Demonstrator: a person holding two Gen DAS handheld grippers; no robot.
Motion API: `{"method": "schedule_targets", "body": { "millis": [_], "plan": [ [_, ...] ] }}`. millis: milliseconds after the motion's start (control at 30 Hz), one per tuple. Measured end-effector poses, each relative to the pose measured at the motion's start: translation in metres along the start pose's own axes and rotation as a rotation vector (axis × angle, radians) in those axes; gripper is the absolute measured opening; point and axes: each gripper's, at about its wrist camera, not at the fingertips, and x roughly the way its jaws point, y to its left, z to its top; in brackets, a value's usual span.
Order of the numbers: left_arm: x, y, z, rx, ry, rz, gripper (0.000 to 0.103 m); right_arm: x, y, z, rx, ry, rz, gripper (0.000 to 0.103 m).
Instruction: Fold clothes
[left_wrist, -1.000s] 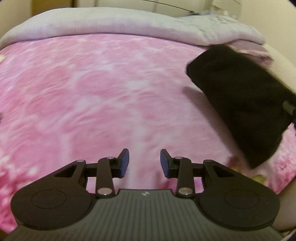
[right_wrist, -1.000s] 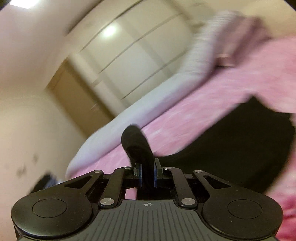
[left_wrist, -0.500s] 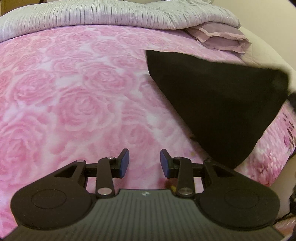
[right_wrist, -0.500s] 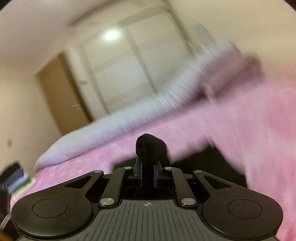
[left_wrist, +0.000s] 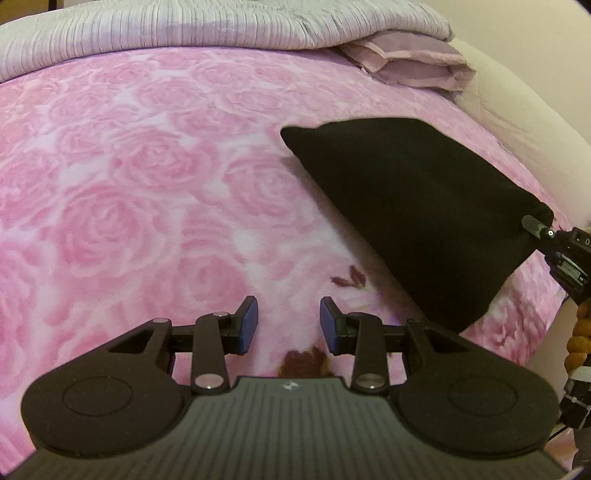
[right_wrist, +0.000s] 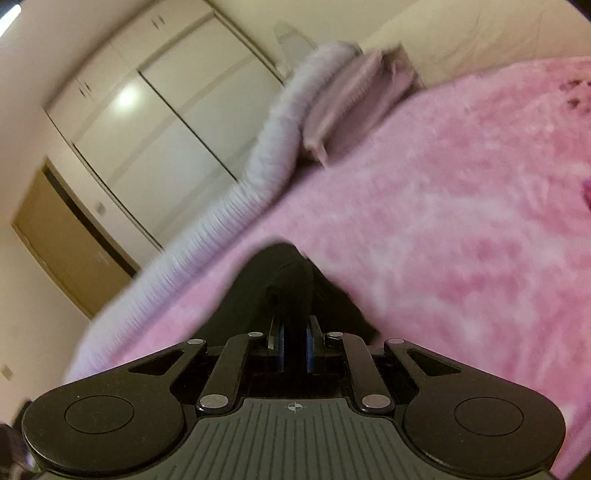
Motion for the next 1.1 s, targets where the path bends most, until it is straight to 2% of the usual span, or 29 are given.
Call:
{"method": "schedule_targets", "body": {
  "millis": [33, 100, 133, 233, 433, 700, 900, 1100],
  "plan": [
    [0.000, 0.001, 0.000, -0.008, -0.001, -0.002, 0.031, 0.002, -0.002, 0.003, 0.026, 0.008, -0.010, 0.009],
    [-0.001, 0.004, 0.000, -0.022, 0.000, -0.008, 0.031, 0.007, -0.006, 0.009, 0.079, 0.024, -0.029, 0.022],
    [-0.001, 0.006, -0.001, -0.027, 0.003, -0.012, 0.031, 0.009, -0.008, 0.012, 0.106, 0.032, -0.039, 0.042],
    [-0.002, 0.013, -0.006, -0.048, 0.020, -0.012, 0.031, -0.005, -0.006, 0.010, 0.111, 0.051, -0.080, 0.054],
    [-0.012, 0.013, -0.012, -0.048, 0.019, -0.024, 0.031, -0.046, 0.005, -0.003, 0.086, 0.081, -0.162, 0.055],
    [-0.054, -0.003, -0.025, -0.022, -0.007, -0.101, 0.031, -0.098, 0.033, -0.029, 0.193, 0.032, -0.106, 0.056],
    [-0.089, 0.000, -0.042, 0.029, -0.028, -0.087, 0.032, -0.128, 0.063, -0.058, 0.178, 0.070, -0.233, 0.056],
    [-0.089, 0.032, -0.037, 0.001, -0.052, -0.045, 0.033, -0.097, 0.094, -0.072, 0.029, 0.074, -0.356, 0.056]
  ]
}}
